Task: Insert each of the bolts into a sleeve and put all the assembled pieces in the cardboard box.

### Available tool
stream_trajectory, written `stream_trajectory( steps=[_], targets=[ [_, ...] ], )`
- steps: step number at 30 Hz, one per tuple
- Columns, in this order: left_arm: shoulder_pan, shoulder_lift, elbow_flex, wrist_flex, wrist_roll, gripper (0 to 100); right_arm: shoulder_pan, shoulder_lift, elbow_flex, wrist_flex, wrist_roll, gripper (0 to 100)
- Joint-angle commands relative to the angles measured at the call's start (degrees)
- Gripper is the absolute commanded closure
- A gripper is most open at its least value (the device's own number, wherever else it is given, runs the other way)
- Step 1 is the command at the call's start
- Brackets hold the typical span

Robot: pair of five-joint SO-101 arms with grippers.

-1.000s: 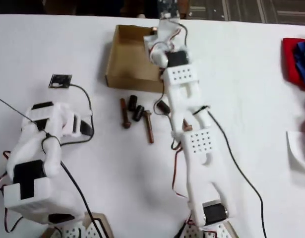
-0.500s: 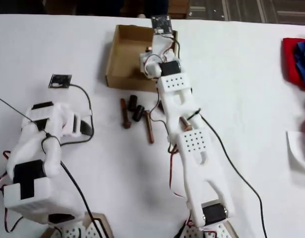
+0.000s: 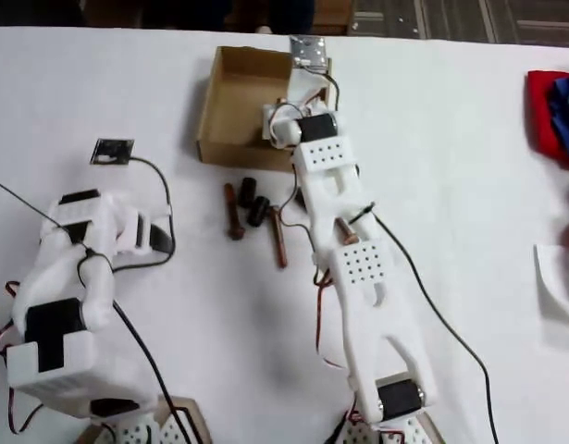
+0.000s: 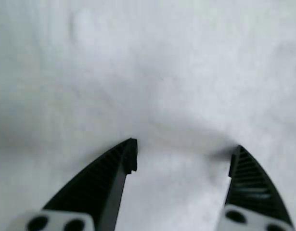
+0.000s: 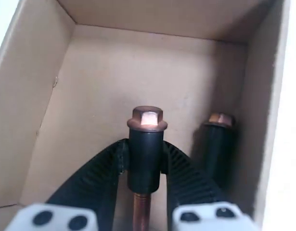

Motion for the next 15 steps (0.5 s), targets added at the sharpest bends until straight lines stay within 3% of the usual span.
stream_trajectory(
  steps=[1,10,15],
  targets=[
    [-0.53,0.26,-1.19,0.18,0.44,69,0.92,-0.31,-4.31,-0.13,-0.79,97.5],
    [-0.53,0.26,-1.19,0.18,0.44,69,1.63,2.07,-4.57,-0.75,-0.79,96.0],
    [-0.53,0.26,-1.19,0.18,0.44,69,1.36,1.98,-4.66,-0.66,-0.7,82.2]
  ],
)
